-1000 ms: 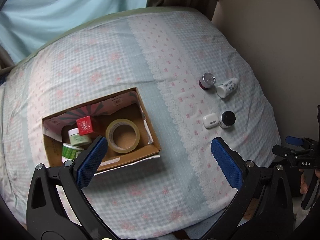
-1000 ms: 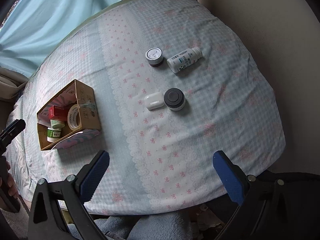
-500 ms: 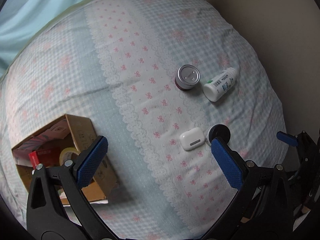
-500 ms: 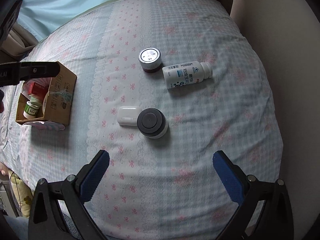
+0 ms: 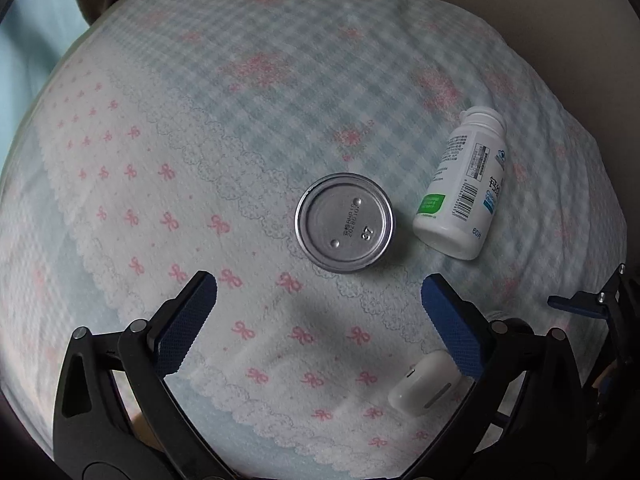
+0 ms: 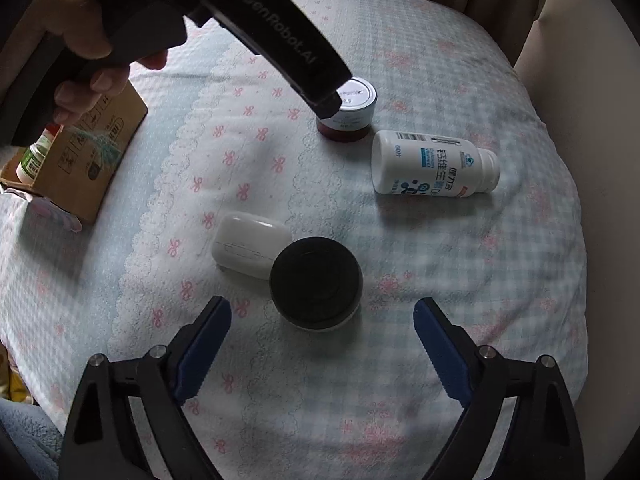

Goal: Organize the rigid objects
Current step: 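Grasp the silver tin with the left gripper while the right gripper grasps the black-lidded jar, then carry the silver tin and black-lidded jar over the cardboard box with both grippers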

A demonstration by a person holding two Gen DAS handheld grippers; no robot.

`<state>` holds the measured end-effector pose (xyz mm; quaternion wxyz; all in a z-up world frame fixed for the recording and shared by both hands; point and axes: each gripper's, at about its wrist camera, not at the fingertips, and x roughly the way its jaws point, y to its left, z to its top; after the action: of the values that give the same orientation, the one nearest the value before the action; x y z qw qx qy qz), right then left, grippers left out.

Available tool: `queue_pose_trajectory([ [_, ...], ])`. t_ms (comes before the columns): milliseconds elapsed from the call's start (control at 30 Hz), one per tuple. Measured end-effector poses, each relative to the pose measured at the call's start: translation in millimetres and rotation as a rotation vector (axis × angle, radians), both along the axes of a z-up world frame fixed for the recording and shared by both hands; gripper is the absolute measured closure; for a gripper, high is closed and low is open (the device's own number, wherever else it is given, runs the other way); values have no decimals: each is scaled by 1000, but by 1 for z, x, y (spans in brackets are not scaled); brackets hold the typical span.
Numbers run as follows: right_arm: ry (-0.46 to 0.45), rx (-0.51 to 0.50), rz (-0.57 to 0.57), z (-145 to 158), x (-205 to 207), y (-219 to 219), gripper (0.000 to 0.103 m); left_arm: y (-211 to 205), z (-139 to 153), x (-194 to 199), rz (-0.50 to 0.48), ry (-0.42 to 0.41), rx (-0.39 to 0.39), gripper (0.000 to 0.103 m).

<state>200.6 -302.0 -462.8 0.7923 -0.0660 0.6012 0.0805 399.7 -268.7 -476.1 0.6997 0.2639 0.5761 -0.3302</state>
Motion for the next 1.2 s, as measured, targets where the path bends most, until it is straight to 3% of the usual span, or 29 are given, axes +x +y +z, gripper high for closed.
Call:
queue_pose_trajectory([
  [233, 16, -10, 86, -24, 11, 6, 17, -18, -32, 6, -145, 12, 30, 15],
  [333, 24, -15, 120, -28, 16, 9, 29, -24, -37, 6, -187, 5, 40, 19],
  [467, 27, -17, 144, -31, 20, 15, 33, -35, -40, 2, -223, -10, 44, 22],
  [633, 46, -24, 146, -33, 25, 15, 50, -56, -39, -3, -271, -5, 34, 46],
  [700, 50, -8, 143, -32, 27, 14, 50, -67, -38, -1, -260, -5, 37, 53],
  [1200, 47, 11, 84, -21, 31, -2, 50, -55, -20, 5, -199, 17, 18, 53],
])
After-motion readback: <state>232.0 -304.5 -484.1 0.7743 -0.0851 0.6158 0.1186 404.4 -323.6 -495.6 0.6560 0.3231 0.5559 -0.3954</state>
